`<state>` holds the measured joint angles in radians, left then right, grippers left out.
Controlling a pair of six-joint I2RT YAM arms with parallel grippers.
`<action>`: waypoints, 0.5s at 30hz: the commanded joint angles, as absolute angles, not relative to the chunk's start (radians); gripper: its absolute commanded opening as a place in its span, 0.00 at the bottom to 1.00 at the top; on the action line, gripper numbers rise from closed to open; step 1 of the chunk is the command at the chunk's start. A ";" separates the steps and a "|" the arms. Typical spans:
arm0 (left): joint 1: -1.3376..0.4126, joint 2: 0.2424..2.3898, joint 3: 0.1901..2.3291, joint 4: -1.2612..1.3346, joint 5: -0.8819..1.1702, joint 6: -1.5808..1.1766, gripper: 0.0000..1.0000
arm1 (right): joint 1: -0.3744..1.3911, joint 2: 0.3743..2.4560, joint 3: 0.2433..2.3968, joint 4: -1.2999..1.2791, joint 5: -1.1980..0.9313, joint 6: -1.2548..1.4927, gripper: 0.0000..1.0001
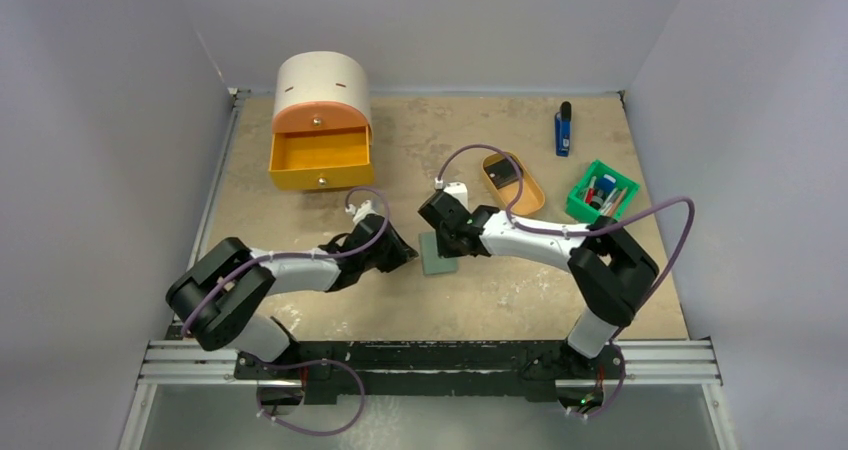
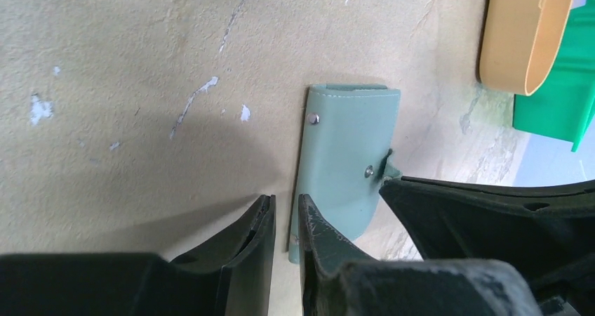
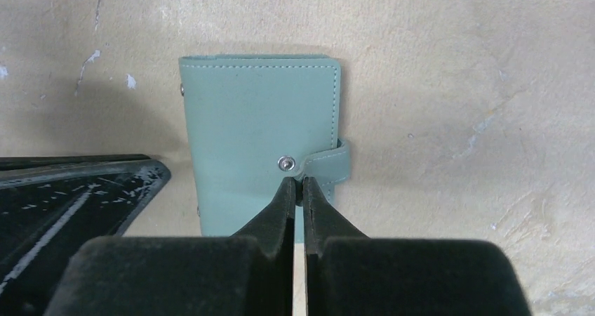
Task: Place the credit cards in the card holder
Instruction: Open the card holder at the center of the board.
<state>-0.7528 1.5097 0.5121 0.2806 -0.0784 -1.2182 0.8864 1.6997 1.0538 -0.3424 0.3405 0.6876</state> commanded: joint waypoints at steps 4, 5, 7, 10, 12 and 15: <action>-0.749 1.390 0.553 0.207 -0.086 -1.166 0.18 | 0.888 1.599 1.011 -0.362 0.322 0.762 0.00; -0.750 1.391 0.562 0.207 -0.078 -1.162 0.18 | 0.888 1.591 1.005 -0.362 0.323 0.770 0.00; -0.751 1.395 0.576 0.210 -0.063 -1.154 0.18 | 0.888 1.571 0.988 -0.364 0.320 0.792 0.00; -0.750 1.402 0.584 0.217 -0.051 -1.146 0.19 | 0.887 1.518 0.948 -0.378 0.296 0.825 0.00; -0.752 1.402 0.587 0.217 -0.041 -1.131 0.22 | 0.886 1.458 0.904 -0.343 0.288 0.832 0.00; -0.765 1.396 0.596 0.211 -0.037 -1.093 0.32 | 0.887 1.342 0.813 -0.199 0.220 0.814 0.00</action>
